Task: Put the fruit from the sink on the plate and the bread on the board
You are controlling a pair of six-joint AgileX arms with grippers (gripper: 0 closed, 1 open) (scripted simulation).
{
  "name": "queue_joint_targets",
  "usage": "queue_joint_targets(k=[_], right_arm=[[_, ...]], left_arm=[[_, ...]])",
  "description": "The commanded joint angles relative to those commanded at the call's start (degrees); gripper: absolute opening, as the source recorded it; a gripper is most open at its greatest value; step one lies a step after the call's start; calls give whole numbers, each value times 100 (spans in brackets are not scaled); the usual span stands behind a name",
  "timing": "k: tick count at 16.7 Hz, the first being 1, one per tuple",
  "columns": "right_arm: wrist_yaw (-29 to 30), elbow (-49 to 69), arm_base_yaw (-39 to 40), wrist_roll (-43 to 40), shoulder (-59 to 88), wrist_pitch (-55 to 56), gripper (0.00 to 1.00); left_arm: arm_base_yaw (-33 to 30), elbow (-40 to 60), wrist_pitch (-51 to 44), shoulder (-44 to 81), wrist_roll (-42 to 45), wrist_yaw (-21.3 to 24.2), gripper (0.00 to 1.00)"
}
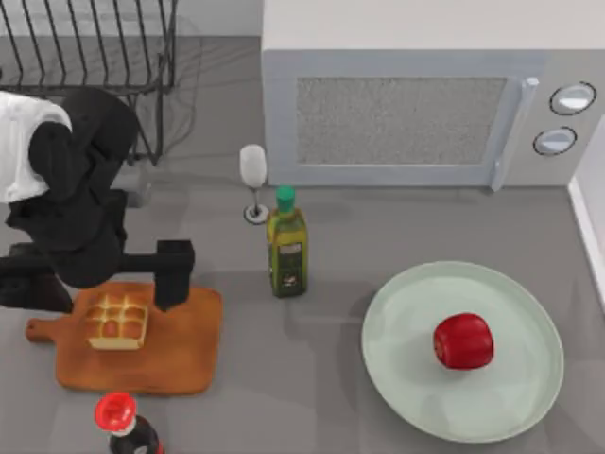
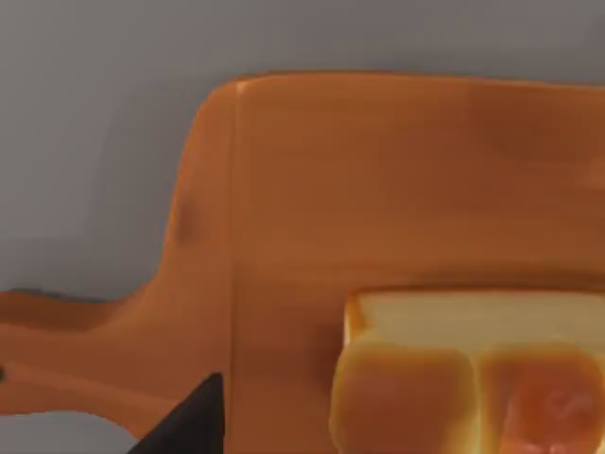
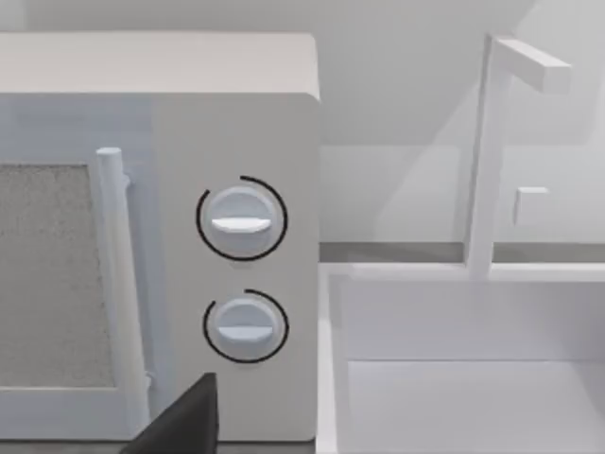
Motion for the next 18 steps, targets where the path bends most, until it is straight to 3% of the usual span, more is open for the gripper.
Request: queue_joint_targets(k=[8, 18], right_arm=[[0, 0, 0, 0, 0, 0, 100], [0, 0, 0, 0, 0, 0, 100]], left_arm=[[495, -1645, 1275, -2722, 481, 4, 100], [1394, -4706, 3437, -7937, 1308, 34, 100]])
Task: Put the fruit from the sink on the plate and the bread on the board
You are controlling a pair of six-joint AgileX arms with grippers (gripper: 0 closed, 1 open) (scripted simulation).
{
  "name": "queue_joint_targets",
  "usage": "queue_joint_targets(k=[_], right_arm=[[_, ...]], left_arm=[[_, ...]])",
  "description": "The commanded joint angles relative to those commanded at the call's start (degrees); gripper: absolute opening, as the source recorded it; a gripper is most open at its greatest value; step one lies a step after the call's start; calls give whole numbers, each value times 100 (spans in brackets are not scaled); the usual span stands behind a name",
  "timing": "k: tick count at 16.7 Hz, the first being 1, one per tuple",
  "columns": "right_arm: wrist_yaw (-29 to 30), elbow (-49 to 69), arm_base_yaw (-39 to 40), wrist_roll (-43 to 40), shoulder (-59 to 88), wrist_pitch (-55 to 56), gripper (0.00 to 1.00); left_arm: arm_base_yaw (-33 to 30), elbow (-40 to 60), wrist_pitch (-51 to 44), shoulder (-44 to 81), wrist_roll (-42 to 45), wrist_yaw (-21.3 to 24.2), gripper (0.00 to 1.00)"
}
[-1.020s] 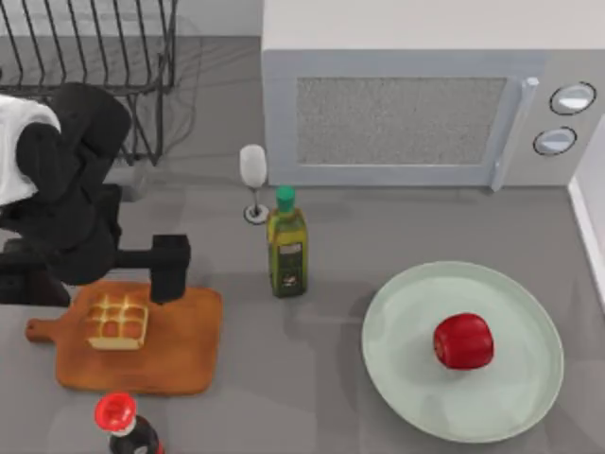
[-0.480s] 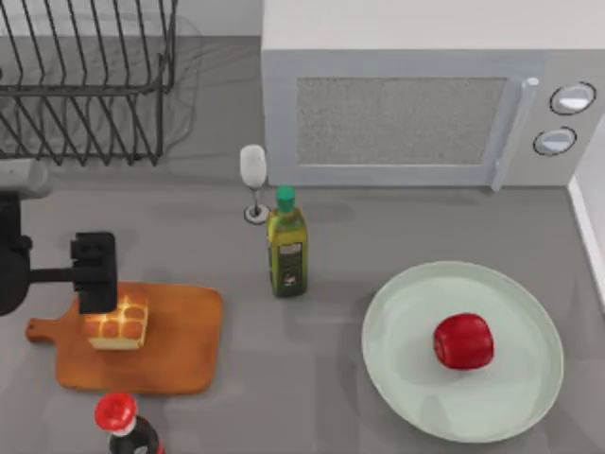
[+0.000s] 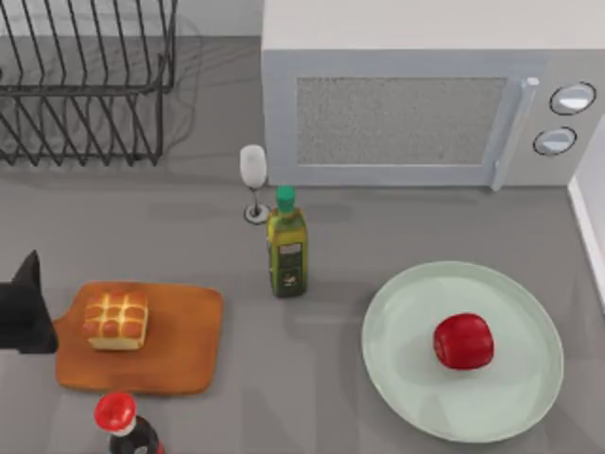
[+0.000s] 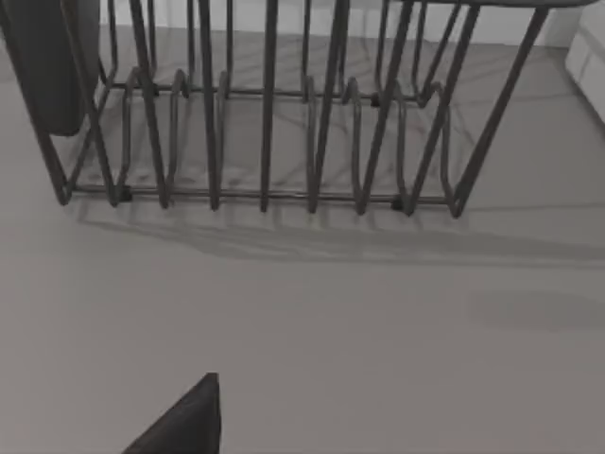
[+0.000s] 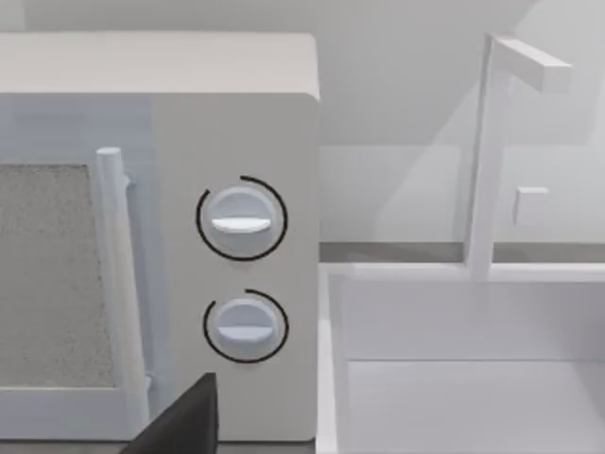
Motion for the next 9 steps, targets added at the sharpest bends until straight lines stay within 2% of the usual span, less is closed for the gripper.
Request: queue_joint_targets(k=[4, 9], right_arm=[[0, 0, 0, 0, 0, 0, 100], [0, 0, 0, 0, 0, 0, 100]], left_arm=[[270, -815, 746, -1394, 282, -9, 100], [370, -1093, 1035, -1836, 389, -11, 100]])
